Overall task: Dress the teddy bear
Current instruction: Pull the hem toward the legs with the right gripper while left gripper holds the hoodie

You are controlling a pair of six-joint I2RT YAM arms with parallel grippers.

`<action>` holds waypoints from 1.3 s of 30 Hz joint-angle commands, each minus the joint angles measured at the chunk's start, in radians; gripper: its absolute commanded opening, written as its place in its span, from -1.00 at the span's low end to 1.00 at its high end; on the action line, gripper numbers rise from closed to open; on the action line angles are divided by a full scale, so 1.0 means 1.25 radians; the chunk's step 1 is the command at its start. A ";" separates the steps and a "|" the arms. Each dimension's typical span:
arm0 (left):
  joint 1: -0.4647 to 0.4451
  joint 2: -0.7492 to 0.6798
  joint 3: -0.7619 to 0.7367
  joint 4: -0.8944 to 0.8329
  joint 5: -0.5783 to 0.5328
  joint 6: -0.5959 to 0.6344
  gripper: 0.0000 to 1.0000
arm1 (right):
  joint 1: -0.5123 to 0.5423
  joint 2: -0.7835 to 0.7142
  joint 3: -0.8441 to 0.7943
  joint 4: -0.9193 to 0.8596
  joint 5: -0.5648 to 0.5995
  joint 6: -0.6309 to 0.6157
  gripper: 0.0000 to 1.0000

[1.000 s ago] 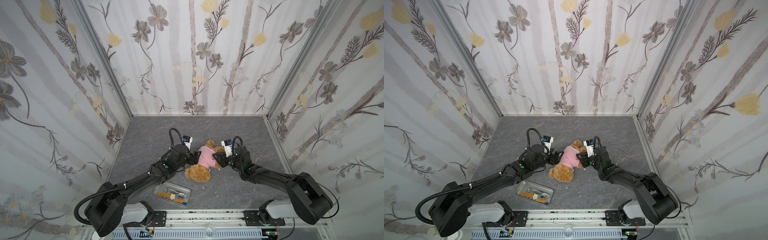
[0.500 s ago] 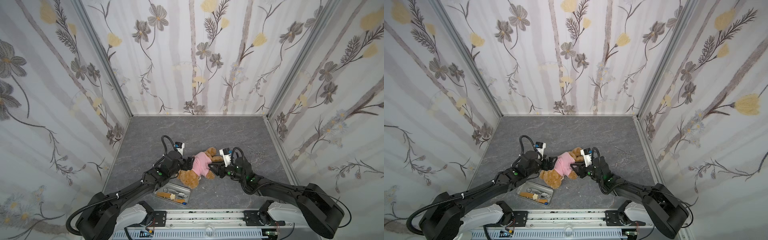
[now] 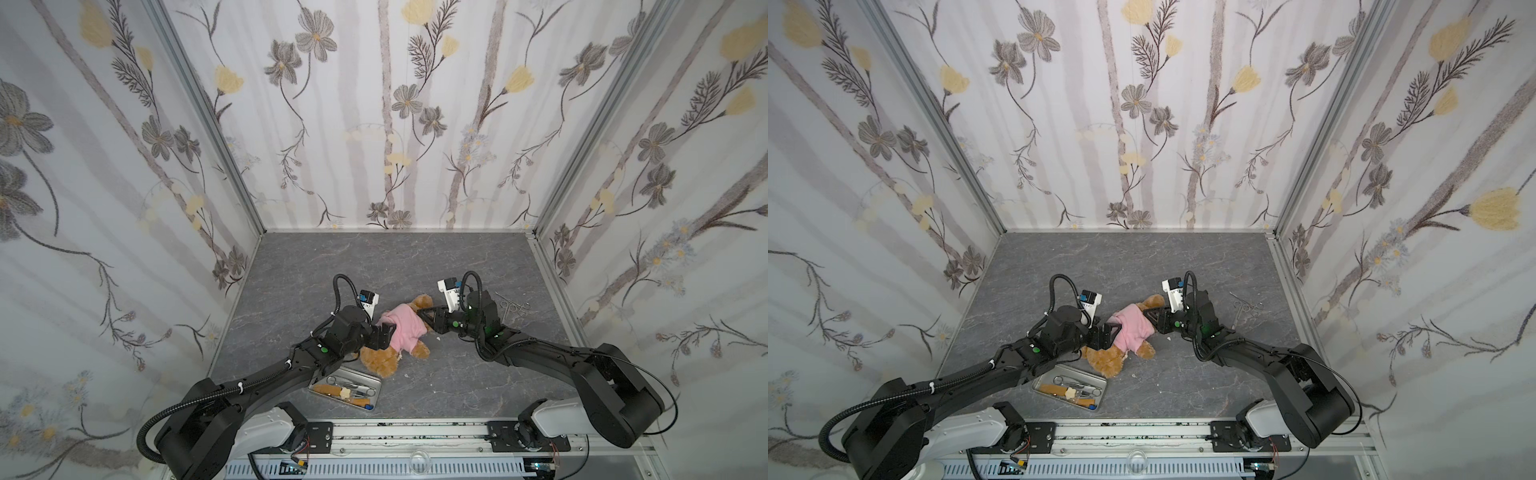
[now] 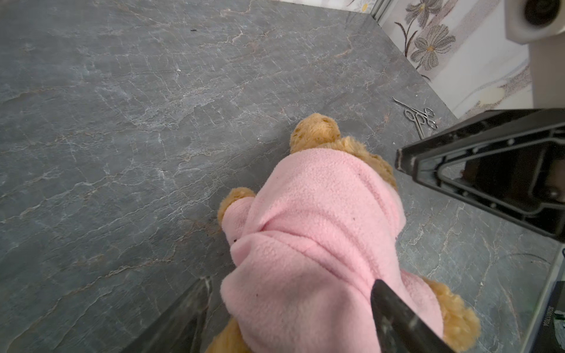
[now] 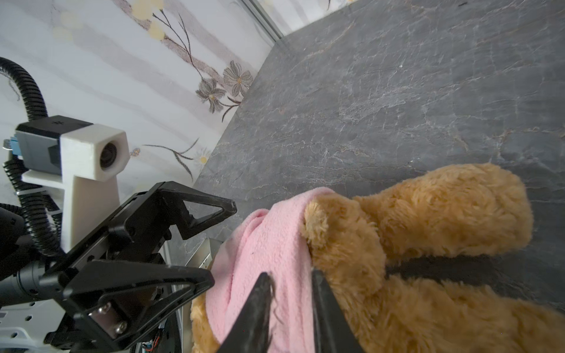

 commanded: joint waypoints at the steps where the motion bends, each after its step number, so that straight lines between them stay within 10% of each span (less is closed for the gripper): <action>1: -0.002 0.003 -0.005 0.016 0.001 0.000 0.67 | -0.001 0.024 0.010 0.039 -0.042 0.011 -0.54; 13: -0.016 0.035 -0.025 0.014 0.015 0.025 0.68 | 0.004 0.093 0.018 0.091 -0.065 0.045 -0.56; 19: -0.028 0.066 -0.033 0.016 0.020 0.040 0.68 | 0.000 0.096 0.004 0.165 -0.067 0.095 -0.99; 39: -0.045 0.125 -0.073 0.026 0.013 0.061 0.62 | -0.061 0.004 -0.084 0.159 0.248 0.097 -1.00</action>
